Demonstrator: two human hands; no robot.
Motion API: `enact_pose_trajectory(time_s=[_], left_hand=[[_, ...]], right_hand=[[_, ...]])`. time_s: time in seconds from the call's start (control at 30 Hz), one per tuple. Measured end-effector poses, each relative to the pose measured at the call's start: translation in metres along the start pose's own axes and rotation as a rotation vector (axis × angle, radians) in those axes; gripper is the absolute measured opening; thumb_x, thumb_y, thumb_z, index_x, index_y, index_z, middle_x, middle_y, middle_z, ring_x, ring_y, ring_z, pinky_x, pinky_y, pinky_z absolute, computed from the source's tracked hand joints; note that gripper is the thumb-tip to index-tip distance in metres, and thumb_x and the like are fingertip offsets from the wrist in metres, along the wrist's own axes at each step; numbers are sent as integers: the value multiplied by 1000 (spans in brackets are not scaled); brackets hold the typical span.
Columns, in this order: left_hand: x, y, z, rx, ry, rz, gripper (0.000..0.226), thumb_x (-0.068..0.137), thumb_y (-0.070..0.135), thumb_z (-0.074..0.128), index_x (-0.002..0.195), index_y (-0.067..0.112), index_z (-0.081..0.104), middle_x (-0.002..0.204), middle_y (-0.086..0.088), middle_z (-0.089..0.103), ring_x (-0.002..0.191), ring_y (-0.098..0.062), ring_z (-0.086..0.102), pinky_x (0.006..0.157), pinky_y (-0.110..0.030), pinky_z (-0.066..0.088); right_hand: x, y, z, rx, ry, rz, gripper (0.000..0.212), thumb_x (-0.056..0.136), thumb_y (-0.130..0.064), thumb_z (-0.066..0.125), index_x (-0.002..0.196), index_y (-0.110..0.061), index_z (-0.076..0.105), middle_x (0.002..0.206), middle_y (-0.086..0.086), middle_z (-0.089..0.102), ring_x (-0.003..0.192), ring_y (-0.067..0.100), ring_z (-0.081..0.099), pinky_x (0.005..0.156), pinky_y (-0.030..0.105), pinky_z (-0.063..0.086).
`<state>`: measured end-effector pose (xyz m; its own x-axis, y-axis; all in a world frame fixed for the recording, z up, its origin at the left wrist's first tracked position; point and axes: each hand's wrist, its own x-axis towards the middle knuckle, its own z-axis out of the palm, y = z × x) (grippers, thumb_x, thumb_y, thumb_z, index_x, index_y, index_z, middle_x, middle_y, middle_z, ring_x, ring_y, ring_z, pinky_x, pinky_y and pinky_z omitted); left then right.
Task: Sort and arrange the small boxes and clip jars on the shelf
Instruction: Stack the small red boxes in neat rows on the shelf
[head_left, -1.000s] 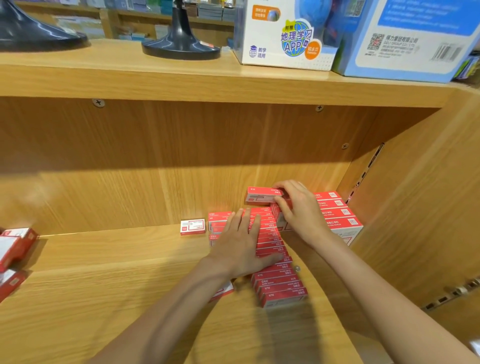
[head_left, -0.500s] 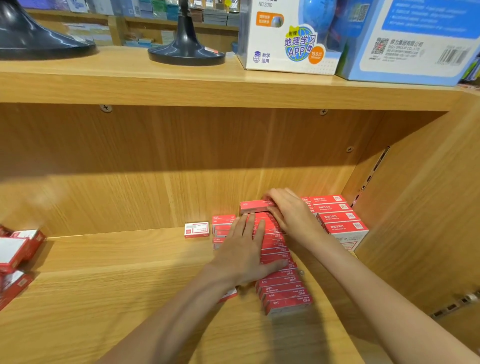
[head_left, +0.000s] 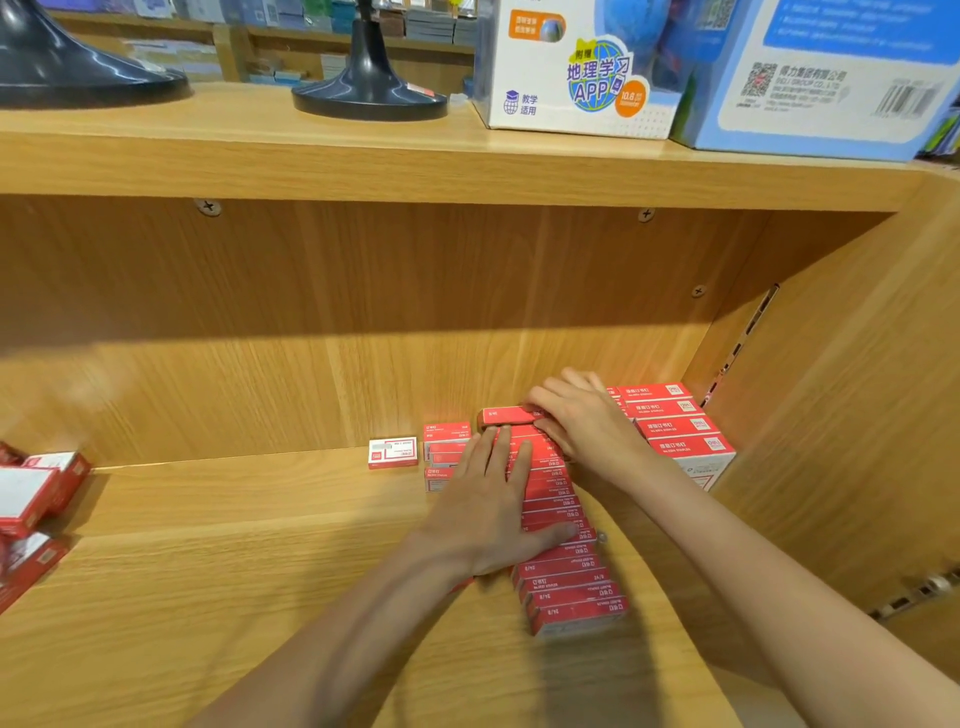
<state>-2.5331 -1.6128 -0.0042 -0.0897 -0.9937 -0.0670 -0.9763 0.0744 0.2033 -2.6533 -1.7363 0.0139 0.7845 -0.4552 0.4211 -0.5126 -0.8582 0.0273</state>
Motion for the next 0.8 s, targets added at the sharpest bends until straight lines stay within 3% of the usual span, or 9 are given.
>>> enact_pose_trajectory(time_s=[0.17,0.23,0.3,0.37,0.5,0.57,0.67,0.73,0.8], left_hand=[[1,0,1,23,-17,-16,98,80,75,30,147,14,-7,153,-15,-15,140,-26,-18,110,-34,-16],[2,0,1,42,-22,-16,99,79,76,28,147,13,-7,153,-15,-15,141,-26,-18,109,-35,-16],[2,0,2,78,8,-2,104,72,82,13,147,13,-5,154,-15,-13,140,-26,-17,108,-36,-18],[3,-1,3,129,80,32,115,59,85,-7,147,11,-1,153,-15,-16,139,-25,-22,109,-41,-20],[7,-5,1,112,37,30,109,69,84,16,147,12,-7,146,-16,-33,132,-28,-36,112,-45,-17],[8,-6,-1,109,22,19,108,70,84,22,147,14,-6,146,-16,-33,133,-29,-35,113,-46,-15],[10,-7,-2,125,31,20,106,71,83,26,148,15,0,150,-18,-26,136,-31,-28,113,-46,-13],[9,-10,-1,133,79,28,109,67,87,19,148,17,2,152,-17,-19,140,-30,-20,113,-44,-14],[8,-15,2,114,152,36,114,59,89,1,148,18,3,154,-15,-11,142,-27,-11,111,-39,-14]], right_hand=[[5,-11,-8,-47,-13,79,18,86,-26,54,92,-13,65,83,2,65,87,28,52,75,43,42],[2,-11,-8,-106,-4,118,17,81,-23,65,95,-14,68,90,6,62,90,30,54,75,42,43],[-2,-12,-9,-134,-41,163,23,81,-22,67,103,-16,69,102,11,56,98,32,50,81,44,39],[-5,-16,-12,-111,-55,172,25,87,-22,57,110,-17,67,110,13,53,104,33,46,87,46,36],[-13,-18,-25,-106,-105,161,33,91,-25,50,120,-16,60,123,16,51,116,35,44,97,51,37],[-27,-20,-39,84,-142,251,46,93,-31,50,136,-16,44,140,10,38,131,26,32,108,44,30],[-56,-31,-64,393,-468,341,88,74,-63,50,146,-20,23,151,-3,19,138,13,16,115,33,18],[-78,-43,-70,410,-646,286,112,58,-76,52,148,-21,12,155,-5,4,140,8,4,117,31,11],[-94,-55,-66,371,-717,224,123,57,-70,63,148,-20,-3,153,-10,-11,139,4,-9,116,27,4]])
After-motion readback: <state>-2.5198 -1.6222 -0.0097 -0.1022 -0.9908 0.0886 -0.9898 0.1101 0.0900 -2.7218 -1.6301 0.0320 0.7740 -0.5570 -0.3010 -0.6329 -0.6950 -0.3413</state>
